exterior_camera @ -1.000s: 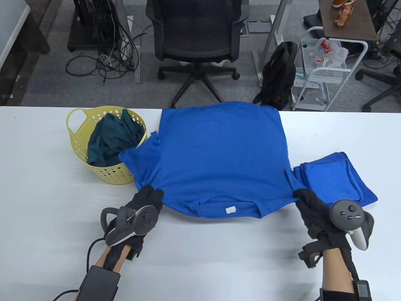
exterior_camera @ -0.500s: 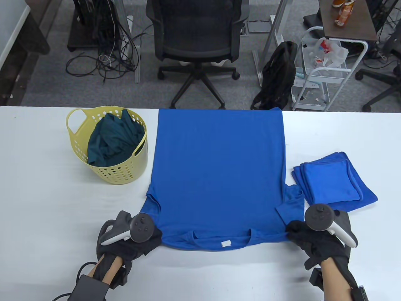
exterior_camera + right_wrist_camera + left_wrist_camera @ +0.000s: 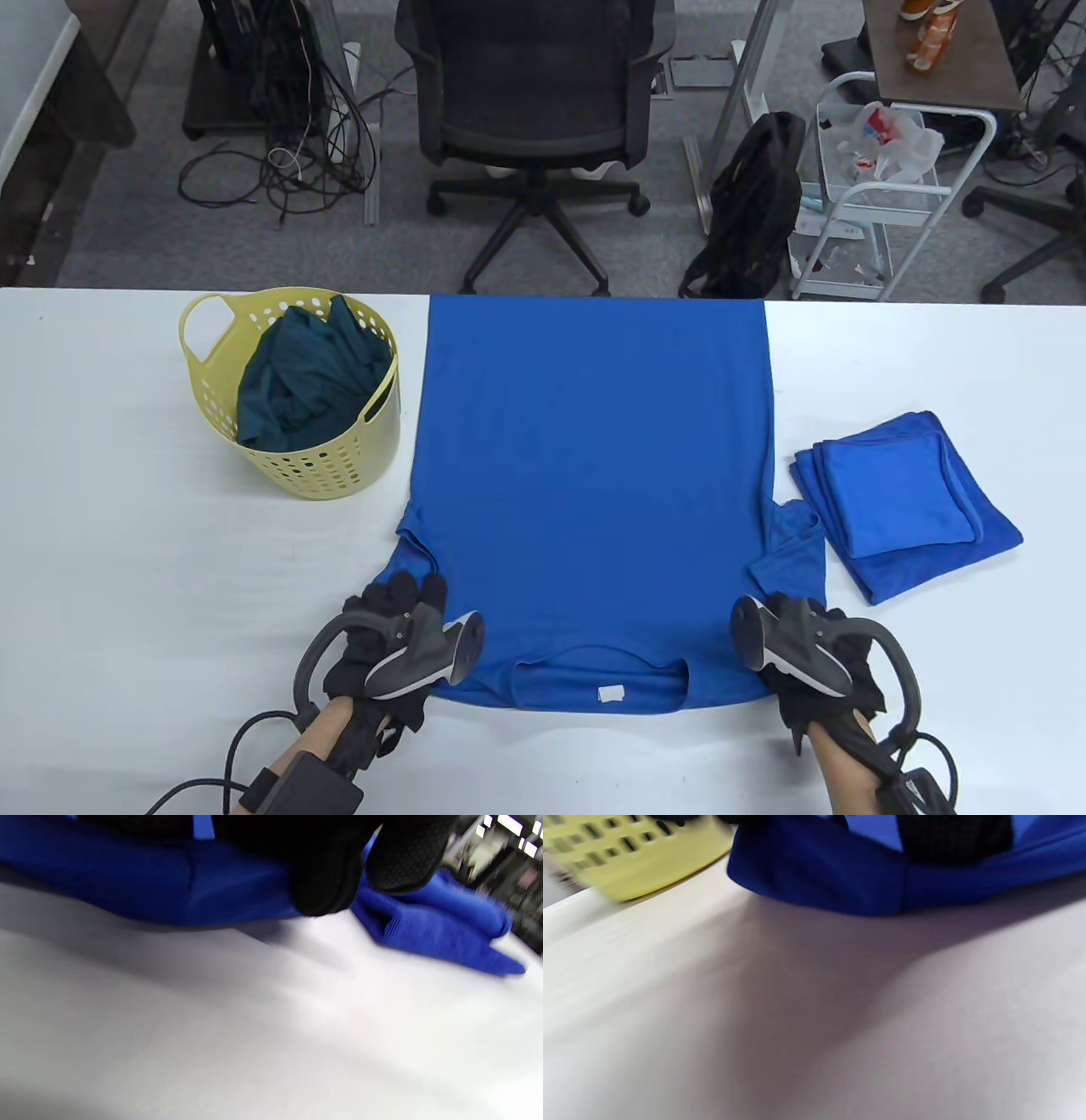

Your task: Fold and stack clothes and towels from laundry basket

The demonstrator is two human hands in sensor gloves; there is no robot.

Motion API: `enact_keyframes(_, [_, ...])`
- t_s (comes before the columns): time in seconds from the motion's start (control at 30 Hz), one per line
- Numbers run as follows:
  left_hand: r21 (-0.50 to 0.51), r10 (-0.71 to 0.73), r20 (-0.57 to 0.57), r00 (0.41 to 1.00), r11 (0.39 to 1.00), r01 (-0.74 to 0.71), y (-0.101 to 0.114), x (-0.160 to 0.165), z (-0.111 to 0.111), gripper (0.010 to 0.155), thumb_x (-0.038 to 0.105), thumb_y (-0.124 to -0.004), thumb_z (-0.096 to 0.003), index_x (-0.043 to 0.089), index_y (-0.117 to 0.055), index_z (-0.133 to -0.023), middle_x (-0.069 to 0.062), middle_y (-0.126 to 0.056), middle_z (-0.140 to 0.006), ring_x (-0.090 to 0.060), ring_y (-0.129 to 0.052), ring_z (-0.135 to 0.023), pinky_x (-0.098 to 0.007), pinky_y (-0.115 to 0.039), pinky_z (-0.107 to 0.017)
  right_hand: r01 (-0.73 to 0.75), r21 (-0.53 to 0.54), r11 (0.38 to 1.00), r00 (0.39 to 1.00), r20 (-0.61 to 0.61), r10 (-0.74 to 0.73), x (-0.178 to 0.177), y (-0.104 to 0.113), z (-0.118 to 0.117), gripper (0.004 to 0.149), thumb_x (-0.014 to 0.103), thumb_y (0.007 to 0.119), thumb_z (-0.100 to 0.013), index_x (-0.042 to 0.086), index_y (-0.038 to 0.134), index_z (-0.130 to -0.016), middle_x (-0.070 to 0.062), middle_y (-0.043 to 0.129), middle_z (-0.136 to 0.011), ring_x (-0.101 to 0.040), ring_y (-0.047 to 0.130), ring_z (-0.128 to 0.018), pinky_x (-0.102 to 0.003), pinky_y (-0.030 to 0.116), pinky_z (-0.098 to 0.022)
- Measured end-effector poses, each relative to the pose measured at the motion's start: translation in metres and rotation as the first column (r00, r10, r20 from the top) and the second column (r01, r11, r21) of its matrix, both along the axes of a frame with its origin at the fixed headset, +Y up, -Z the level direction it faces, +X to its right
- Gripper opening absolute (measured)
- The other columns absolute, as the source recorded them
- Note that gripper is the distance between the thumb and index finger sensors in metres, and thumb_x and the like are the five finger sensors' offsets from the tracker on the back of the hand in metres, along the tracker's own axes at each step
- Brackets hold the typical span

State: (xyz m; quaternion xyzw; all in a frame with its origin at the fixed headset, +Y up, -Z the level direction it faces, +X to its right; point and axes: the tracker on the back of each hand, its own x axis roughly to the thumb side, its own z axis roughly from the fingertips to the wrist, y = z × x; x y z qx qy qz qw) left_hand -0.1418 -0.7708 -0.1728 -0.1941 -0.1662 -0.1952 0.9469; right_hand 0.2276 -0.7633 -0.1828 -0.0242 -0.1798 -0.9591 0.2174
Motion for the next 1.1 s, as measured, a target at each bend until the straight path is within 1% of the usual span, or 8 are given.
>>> enact_keyframes(0.03, [-0.041, 0.03, 0.068, 0.997, 0.999, -0.027, -0.002, -0.002, -0.002, 0.109, 0.053, -0.082, -0.0468, 0.02, -0.011, -0.122, -0.029, 0.0, -0.124, -0.062, -0.017, -0.11, -0.076, -0.039, -0.074, -0.024, -0.03, 0.999, 0.999, -0.035, 0.023, -0.003, -0.001, 0.0, 0.094, 0.046, 0.084, -0.046, 0.018, 0.034, -0.12, -0.022, 0.036, -0.123, -0.056, 0.049, -0.105, -0.076, 0.05, -0.071])
enact_keyframes(0.1, [-0.163, 0.076, 0.056, 0.996, 0.984, -0.066, -0.007, -0.008, -0.006, 0.104, 0.052, -0.078, -0.0504, 0.019, -0.009, -0.121, -0.029, -0.001, -0.121, -0.062, -0.016, -0.107, -0.074, -0.04, -0.075, 0.015, -0.144, 0.99, 0.992, -0.12, -0.033, -0.004, -0.003, -0.002, 0.095, 0.04, 0.084, -0.049, 0.025, 0.02, -0.118, -0.015, 0.011, -0.123, -0.054, 0.021, -0.108, -0.077, 0.033, -0.072])
enact_keyframes(0.17, [-0.278, 0.08, -0.066, 0.995, 0.956, -0.096, -0.011, -0.019, -0.008, 0.111, 0.059, -0.076, -0.0488, 0.012, -0.004, -0.12, -0.042, -0.005, -0.118, -0.07, -0.021, -0.105, -0.076, -0.042, -0.074, 0.118, -0.239, 0.964, 0.985, -0.099, -0.145, -0.003, -0.007, -0.004, 0.092, 0.031, 0.084, -0.053, 0.027, 0.017, -0.116, -0.012, 0.01, -0.121, -0.05, 0.016, -0.107, -0.073, 0.033, -0.074])
enact_keyframes(0.23, [-0.361, 0.066, -0.143, 0.988, 0.926, -0.114, -0.018, -0.031, -0.008, 0.118, 0.065, -0.073, -0.0459, 0.011, 0.004, -0.117, -0.053, -0.006, -0.111, -0.077, -0.029, -0.101, -0.077, -0.047, -0.074, 0.141, -0.31, 0.94, 0.989, 0.009, -0.145, 0.003, -0.008, -0.006, 0.091, 0.033, 0.08, -0.056, 0.027, 0.013, -0.116, -0.012, 0.01, -0.122, -0.049, 0.017, -0.108, -0.073, 0.034, -0.074])
enact_keyframes(0.33, [-0.304, 0.038, -0.157, 0.987, 0.949, -0.085, -0.016, -0.043, 0.0, 0.121, 0.069, -0.073, -0.0432, 0.008, 0.0, -0.118, -0.058, -0.018, -0.111, -0.078, -0.042, -0.1, -0.075, -0.056, -0.072, 0.177, -0.306, 0.935, 0.984, 0.083, -0.159, 0.015, -0.007, -0.004, 0.097, 0.043, 0.082, -0.052, 0.022, 0.014, -0.117, -0.022, 0.015, -0.122, -0.057, 0.037, -0.109, -0.075, 0.043, -0.073])
enact_keyframes(0.9, [-0.324, -0.05, -0.113, 0.992, 0.946, 0.011, -0.008, -0.056, 0.027, 0.121, 0.07, -0.074, -0.041, 0.007, -0.009, -0.121, -0.054, -0.033, -0.115, -0.07, -0.059, -0.102, -0.07, -0.065, -0.072, 0.067, -0.308, 0.949, 0.995, 0.095, -0.039, 0.024, -0.006, 0.011, 0.11, 0.051, 0.084, -0.043, 0.007, 0.018, -0.119, -0.026, 0.021, -0.123, -0.053, 0.057, -0.106, -0.073, 0.055, -0.071])
enact_keyframes(1.0, [-0.285, 0.013, -0.172, 0.985, 0.957, -0.062, 0.01, -0.062, 0.021, 0.1, 0.069, -0.072, -0.0458, 0.023, -0.031, -0.125, -0.04, -0.047, -0.122, -0.059, -0.071, -0.103, -0.065, -0.07, -0.071, 0.05, -0.225, 0.973, 0.996, 0.087, -0.031, 0.021, 0.016, 0.008, 0.101, 0.049, 0.084, -0.045, 0.012, 0.027, -0.12, -0.021, 0.033, -0.124, -0.053, 0.058, -0.106, -0.073, 0.055, -0.071])
enact_keyframes(1.1, [-0.076, 0.165, -0.289, 0.943, 0.978, -0.194, 0.033, -0.055, 0.015, 0.092, 0.066, -0.068, -0.0525, 0.02, -0.036, -0.125, -0.041, -0.041, -0.124, -0.065, -0.06, -0.104, -0.07, -0.063, -0.072, 0.134, -0.049, 0.99, 0.989, 0.071, -0.13, 0.013, 0.053, 0.0, 0.092, 0.045, 0.083, -0.051, 0.013, 0.033, -0.121, -0.022, 0.035, -0.124, -0.054, 0.056, -0.106, -0.074, 0.053, -0.071])
